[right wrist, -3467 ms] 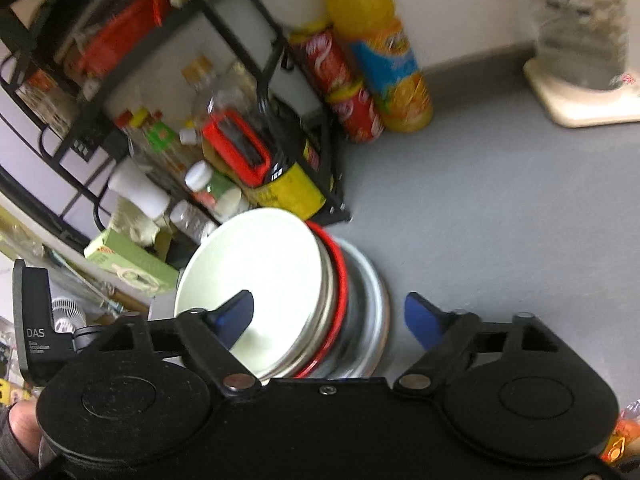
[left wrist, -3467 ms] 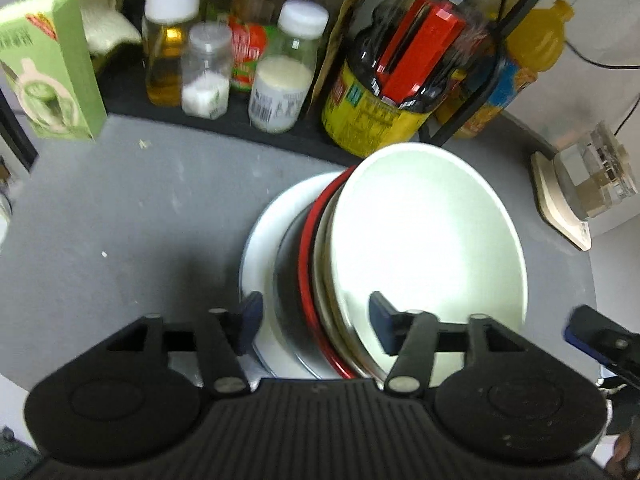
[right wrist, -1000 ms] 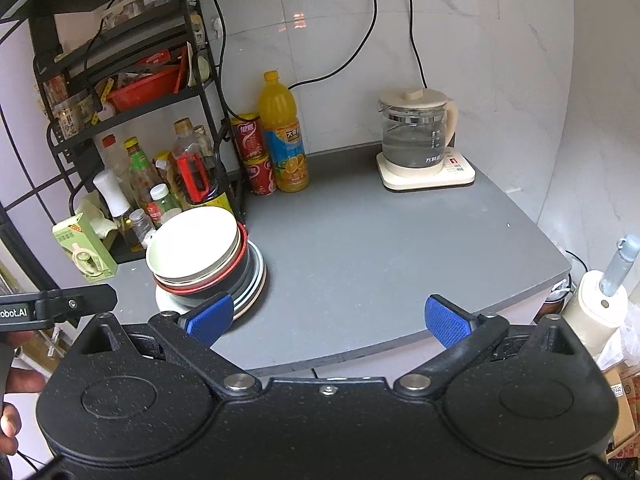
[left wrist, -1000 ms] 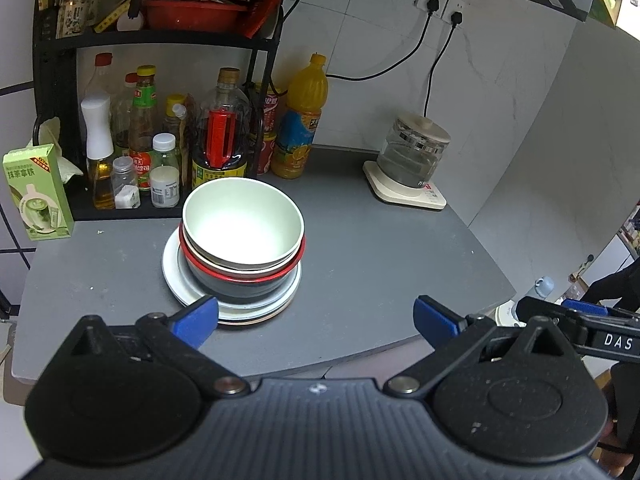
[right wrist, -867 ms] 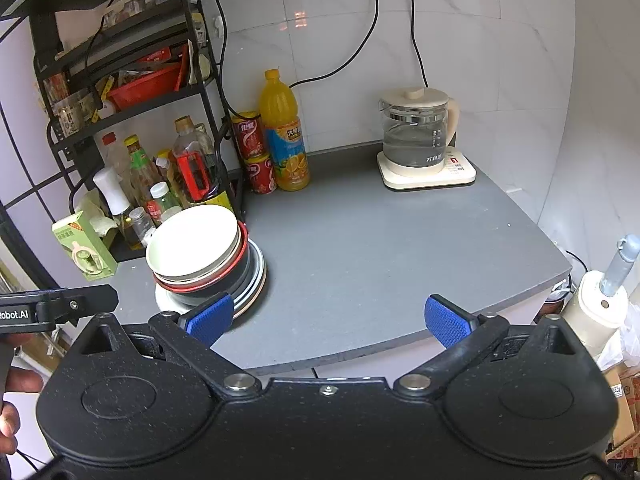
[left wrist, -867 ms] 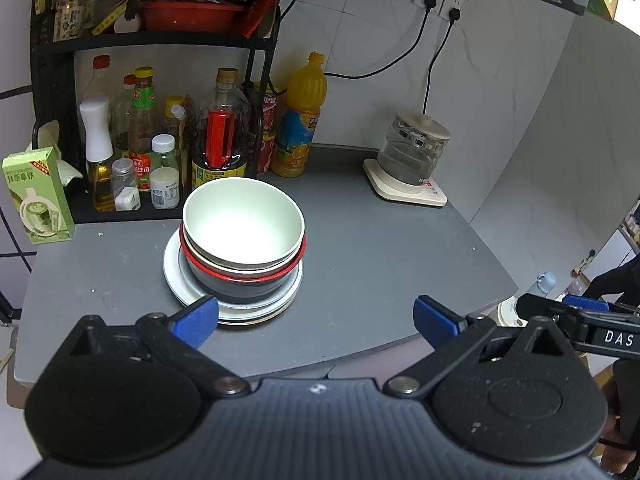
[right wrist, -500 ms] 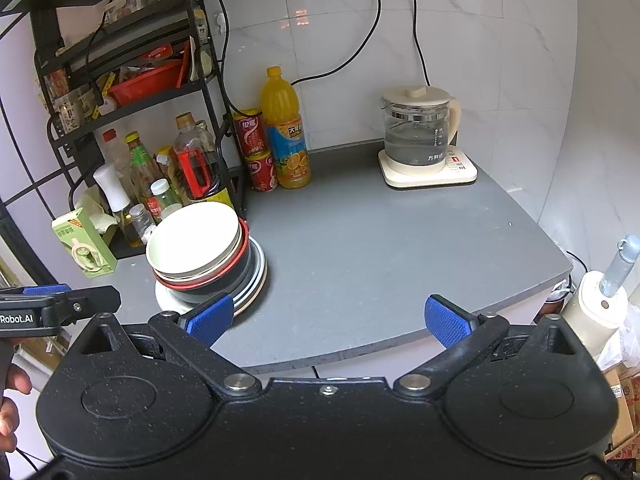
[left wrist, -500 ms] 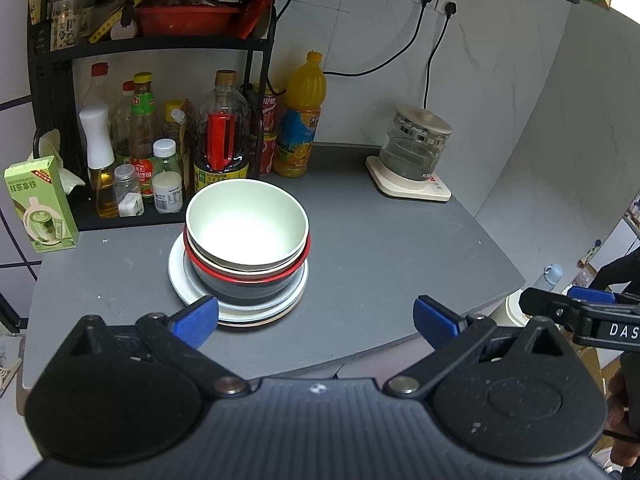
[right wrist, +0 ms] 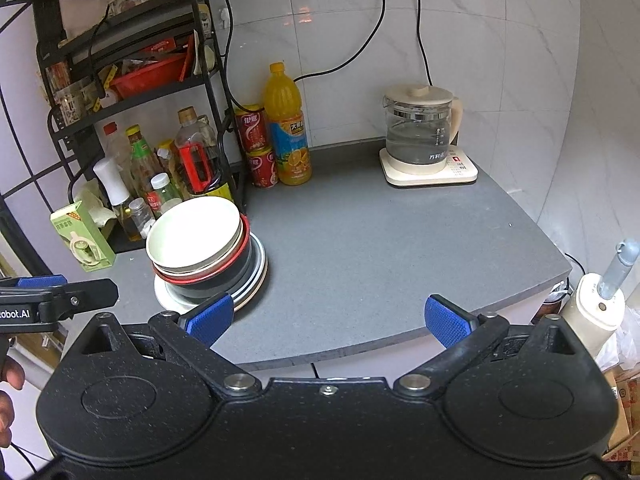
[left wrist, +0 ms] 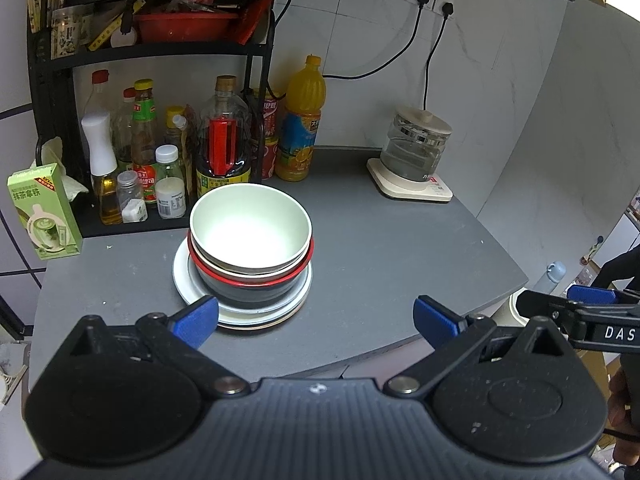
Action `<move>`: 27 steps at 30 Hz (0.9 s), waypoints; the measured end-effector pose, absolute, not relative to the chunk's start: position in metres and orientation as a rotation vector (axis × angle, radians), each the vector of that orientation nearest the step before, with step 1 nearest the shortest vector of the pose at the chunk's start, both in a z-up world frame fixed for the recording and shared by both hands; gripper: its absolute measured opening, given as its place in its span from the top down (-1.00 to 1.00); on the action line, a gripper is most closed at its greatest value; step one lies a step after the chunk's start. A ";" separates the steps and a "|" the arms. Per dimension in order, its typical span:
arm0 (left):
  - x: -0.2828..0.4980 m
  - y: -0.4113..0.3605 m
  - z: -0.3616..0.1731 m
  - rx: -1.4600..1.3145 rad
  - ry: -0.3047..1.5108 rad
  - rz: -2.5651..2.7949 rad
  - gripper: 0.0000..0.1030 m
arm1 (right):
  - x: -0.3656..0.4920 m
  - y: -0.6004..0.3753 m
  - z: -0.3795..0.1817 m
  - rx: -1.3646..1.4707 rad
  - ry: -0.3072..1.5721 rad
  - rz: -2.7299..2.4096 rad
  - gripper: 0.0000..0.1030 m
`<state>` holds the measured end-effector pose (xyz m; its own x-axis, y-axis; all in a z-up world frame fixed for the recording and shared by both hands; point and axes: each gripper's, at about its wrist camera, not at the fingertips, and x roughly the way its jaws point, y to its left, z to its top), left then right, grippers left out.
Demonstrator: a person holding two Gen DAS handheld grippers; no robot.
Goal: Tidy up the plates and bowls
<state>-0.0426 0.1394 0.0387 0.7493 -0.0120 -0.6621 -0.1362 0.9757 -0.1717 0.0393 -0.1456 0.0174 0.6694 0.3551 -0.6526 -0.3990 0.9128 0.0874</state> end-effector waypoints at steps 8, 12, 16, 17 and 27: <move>-0.043 0.142 0.036 -0.206 0.732 0.069 -0.99 | 0.039 -0.144 0.017 -0.067 0.723 0.427 -0.99; -0.042 0.144 0.036 -0.199 0.734 0.065 -0.99 | 0.039 -0.144 0.016 -0.069 0.725 0.426 -0.99; -0.040 0.144 0.035 -0.203 0.738 0.064 -0.99 | 0.040 -0.146 0.015 -0.066 0.729 0.418 -1.00; -0.040 0.143 0.035 -0.202 0.738 0.062 -0.99 | 0.040 -0.146 0.014 -0.066 0.732 0.417 -0.99; -0.035 0.138 0.034 -0.187 0.747 0.049 -0.99 | 0.040 -0.150 0.012 -0.064 0.731 0.404 -1.00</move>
<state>-0.0354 0.1382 0.0337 0.7332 -0.0218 -0.6796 -0.1108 0.9823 -0.1511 0.0400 -0.1499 0.0124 0.6712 0.3360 -0.6608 -0.3801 0.9213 0.0823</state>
